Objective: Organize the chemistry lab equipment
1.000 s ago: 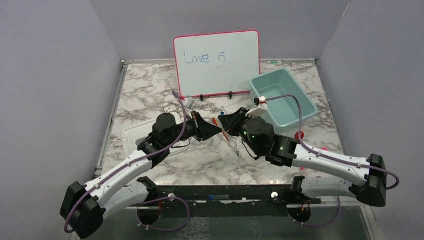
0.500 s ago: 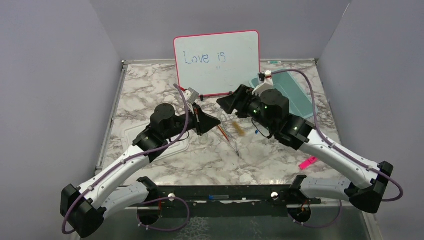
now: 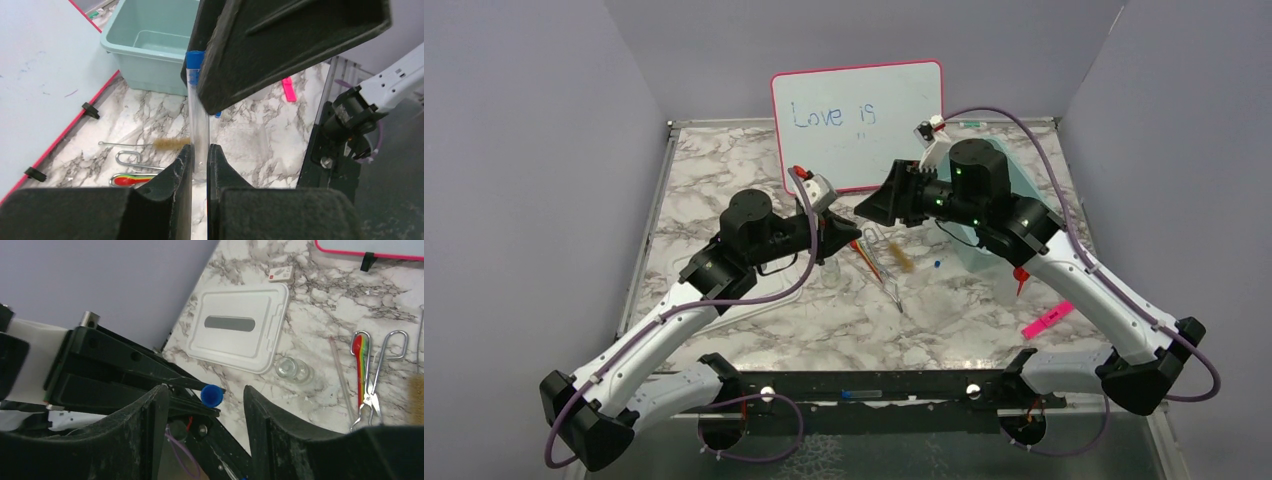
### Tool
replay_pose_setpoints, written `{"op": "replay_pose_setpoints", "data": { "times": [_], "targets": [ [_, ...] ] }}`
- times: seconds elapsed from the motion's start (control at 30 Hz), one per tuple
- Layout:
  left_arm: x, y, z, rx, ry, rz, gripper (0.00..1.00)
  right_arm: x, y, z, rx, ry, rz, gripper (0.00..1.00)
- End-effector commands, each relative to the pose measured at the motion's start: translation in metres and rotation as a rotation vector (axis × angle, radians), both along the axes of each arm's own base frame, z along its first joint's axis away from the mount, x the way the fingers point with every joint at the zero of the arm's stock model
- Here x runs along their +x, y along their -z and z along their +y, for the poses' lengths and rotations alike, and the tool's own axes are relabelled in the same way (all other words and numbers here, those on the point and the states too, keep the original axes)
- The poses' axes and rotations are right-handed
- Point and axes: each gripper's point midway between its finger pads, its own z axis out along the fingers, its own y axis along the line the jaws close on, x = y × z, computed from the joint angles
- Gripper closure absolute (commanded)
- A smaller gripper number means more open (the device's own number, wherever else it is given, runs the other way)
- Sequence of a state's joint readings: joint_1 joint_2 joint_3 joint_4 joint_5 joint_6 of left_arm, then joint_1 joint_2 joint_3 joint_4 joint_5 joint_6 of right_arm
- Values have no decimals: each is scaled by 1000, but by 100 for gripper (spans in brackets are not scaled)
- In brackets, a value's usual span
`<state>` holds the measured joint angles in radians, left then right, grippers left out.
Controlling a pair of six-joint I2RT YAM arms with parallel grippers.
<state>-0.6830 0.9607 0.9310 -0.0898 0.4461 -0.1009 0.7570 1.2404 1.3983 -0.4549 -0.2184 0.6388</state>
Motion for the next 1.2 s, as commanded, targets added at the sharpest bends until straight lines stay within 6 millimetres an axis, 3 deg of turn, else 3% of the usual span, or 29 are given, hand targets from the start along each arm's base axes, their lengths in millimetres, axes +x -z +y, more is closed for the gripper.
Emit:
{"op": "replay_pose_setpoints", "data": {
  "times": [0.0,0.13,0.33,0.67,1.0,1.03,1.1,1.17],
  "targets": [
    [-7,-6,-3,68,87,-109,100,-13,14,5,-24,-102,68,44],
    [-8,-5,-3,79,100,-122,100,-12,12,7,-3,-117,77,60],
    [-7,2,-1,95,97,-115,100,-11,13,4,6,-115,81,71],
    [-2,7,1,116,70,-115,100,-20,25,4,-27,-179,110,66],
    [1,13,0,132,66,-100,100,-20,35,3,-65,-195,106,84],
    [1,13,1,132,60,-95,99,-20,35,1,-72,-191,99,85],
    [3,13,2,132,37,-75,72,-15,39,-5,-101,-155,79,86],
    [4,17,4,137,22,-50,52,-5,48,-17,-153,-81,52,87]
  ]
}}
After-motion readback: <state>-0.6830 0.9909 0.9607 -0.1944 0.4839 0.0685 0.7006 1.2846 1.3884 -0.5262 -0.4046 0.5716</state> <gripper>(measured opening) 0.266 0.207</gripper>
